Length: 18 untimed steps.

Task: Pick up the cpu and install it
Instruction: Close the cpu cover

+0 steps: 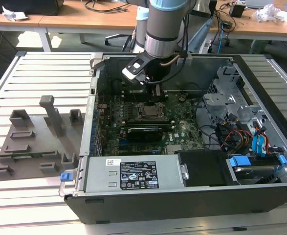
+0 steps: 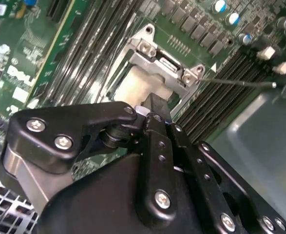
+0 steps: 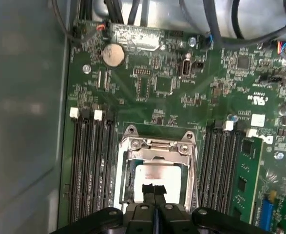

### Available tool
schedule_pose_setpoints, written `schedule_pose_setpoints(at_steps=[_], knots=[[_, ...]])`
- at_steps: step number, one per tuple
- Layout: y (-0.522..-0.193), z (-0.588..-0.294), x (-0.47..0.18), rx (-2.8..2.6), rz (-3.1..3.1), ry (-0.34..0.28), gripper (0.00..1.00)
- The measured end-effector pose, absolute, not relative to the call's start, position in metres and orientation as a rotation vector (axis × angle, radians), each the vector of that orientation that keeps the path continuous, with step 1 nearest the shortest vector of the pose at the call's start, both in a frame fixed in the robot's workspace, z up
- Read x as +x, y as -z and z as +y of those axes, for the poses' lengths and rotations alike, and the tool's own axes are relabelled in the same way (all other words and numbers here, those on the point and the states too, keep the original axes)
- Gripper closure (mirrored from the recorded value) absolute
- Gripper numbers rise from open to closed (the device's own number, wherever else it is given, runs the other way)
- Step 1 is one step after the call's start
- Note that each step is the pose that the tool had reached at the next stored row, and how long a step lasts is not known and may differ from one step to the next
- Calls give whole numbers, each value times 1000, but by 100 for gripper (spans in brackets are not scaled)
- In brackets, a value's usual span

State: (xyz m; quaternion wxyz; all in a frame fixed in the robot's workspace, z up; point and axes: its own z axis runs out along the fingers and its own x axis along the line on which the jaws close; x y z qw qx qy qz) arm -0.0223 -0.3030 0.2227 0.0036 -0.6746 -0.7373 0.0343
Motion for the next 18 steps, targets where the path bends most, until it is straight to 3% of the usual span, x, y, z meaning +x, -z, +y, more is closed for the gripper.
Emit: schedule_pose_setpoints(at_steps=[9,18], knots=[[-205,-302,-44,-2115,-2311,-108,89],[-213,-302,-15,-2114,-2312,-107,89]])
